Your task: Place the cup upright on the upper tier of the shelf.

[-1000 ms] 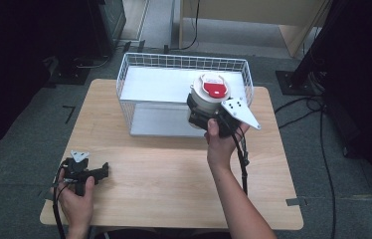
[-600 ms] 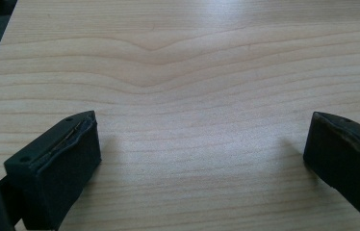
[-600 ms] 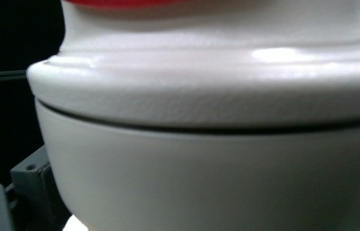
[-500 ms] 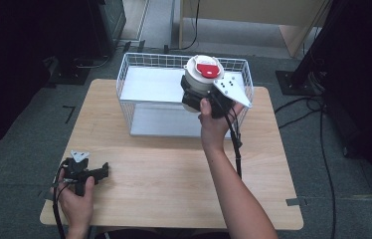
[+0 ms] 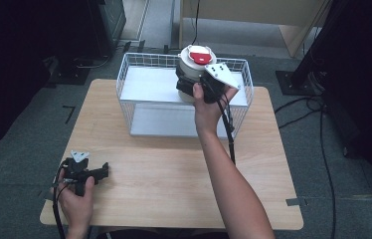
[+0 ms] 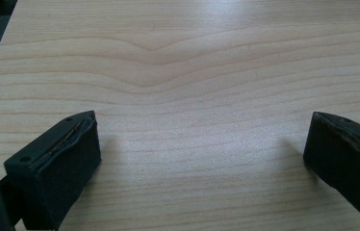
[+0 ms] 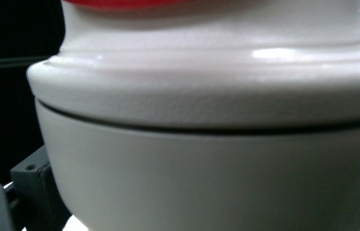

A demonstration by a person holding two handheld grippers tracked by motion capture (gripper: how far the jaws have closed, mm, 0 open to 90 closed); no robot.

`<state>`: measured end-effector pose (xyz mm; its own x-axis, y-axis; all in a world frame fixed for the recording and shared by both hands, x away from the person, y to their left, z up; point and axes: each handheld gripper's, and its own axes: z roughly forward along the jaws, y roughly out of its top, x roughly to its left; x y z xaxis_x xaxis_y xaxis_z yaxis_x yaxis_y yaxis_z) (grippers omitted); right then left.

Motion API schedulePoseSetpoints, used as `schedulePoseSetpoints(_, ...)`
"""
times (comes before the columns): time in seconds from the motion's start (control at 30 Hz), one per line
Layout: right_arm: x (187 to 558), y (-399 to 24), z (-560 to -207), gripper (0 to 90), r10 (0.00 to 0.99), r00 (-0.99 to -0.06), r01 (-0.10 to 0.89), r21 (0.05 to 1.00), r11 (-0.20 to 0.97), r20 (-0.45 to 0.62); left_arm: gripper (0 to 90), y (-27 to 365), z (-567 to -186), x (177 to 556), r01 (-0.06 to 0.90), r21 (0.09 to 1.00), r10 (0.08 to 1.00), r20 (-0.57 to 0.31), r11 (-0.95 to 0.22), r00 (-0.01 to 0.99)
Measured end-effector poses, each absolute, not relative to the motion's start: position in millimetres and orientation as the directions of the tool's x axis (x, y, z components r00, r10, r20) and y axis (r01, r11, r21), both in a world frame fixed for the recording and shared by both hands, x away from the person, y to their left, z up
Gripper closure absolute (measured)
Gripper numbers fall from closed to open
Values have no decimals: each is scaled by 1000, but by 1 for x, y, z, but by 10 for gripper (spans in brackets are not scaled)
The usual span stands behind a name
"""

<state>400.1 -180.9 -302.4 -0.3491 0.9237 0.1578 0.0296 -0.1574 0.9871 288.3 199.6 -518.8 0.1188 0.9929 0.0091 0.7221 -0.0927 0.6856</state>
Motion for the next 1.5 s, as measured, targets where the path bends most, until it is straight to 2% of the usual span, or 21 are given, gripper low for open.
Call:
schedulePoseSetpoints(0.7,448,-172,-305,25,958,-263,65,992,-104,117,0,200,-519,288,721,686,993,8,-91,118)
schedulePoseSetpoints(1.1,447,-165,-310,24,964,-262,48,998,-44,55,0,199,-519,288,722,686,993,7,-91,118)
schedulePoseSetpoints(1.23,445,-165,-310,17,967,-247,51,997,-59,70,0,199,-519,288,722,686,993,7,-90,117)
schedulePoseSetpoints(1.5,441,-168,-310,0,957,-283,72,996,-44,62,0,199,-519,288,722,686,993,7,-91,118)
